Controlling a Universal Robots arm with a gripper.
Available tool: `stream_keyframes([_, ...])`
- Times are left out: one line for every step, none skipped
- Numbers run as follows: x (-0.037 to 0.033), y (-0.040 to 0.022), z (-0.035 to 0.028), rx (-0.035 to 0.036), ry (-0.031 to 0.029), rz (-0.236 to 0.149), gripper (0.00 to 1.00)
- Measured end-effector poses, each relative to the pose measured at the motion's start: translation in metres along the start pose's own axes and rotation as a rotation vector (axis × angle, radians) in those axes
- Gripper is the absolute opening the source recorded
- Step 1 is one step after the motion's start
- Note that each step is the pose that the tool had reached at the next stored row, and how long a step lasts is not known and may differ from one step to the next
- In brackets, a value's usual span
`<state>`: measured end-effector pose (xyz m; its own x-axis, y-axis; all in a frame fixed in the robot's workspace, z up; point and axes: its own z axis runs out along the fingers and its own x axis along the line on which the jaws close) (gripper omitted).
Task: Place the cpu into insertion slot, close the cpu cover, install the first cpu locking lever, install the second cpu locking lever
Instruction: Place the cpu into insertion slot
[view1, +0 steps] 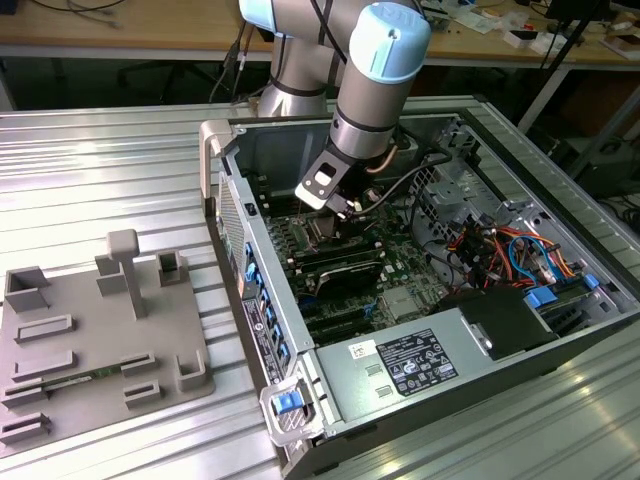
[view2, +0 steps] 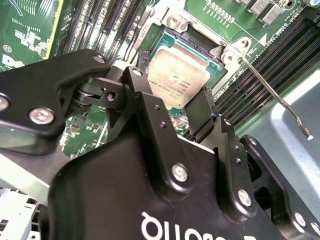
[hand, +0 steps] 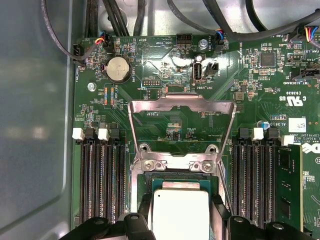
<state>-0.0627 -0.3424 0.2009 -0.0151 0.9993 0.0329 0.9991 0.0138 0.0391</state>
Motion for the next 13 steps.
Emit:
stream_keyframes([0.0000, 0.0000, 0.0000, 0.0000, 0.0000, 0.000, 0.55])
stream_keyframes([0.0000, 0.0000, 0.0000, 0.0000, 0.0000, 0.000, 0.55])
stream_keyframes([0.0000, 0.0000, 0.0000, 0.0000, 0.0000, 0.000, 0.55])
stream_keyframes([0.0000, 0.0000, 0.0000, 0.0001, 0.0000, 0.000, 0.55])
stream_keyframes([0.0000, 0.0000, 0.0000, 0.0001, 0.0000, 0.000, 0.55])
stream_keyframes([0.0000, 0.0000, -0.0002, 0.0000, 0.0005, 0.000, 0.55])
stream_keyframes([0.0000, 0.0000, -0.0003, -0.0001, 0.0016, 0.000, 0.55])
stream_keyframes([0.0000, 0.0000, -0.0006, 0.0001, 0.0019, 0.000, 0.55])
stream_keyframes([0.0000, 0.0000, -0.0006, 0.0002, 0.0026, 0.000, 0.55])
stream_keyframes([0.0000, 0.0000, -0.0007, 0.0003, 0.0036, 0.000, 0.55])
stream_keyframes([0.0000, 0.0000, -0.0007, 0.0002, 0.0065, 0.000, 0.55])
stream_keyframes([0.0000, 0.0000, -0.0007, 0.0001, 0.0070, 0.000, 0.55])
stream_keyframes([0.0000, 0.0000, -0.0006, 0.0000, 0.0073, 0.000, 0.55])
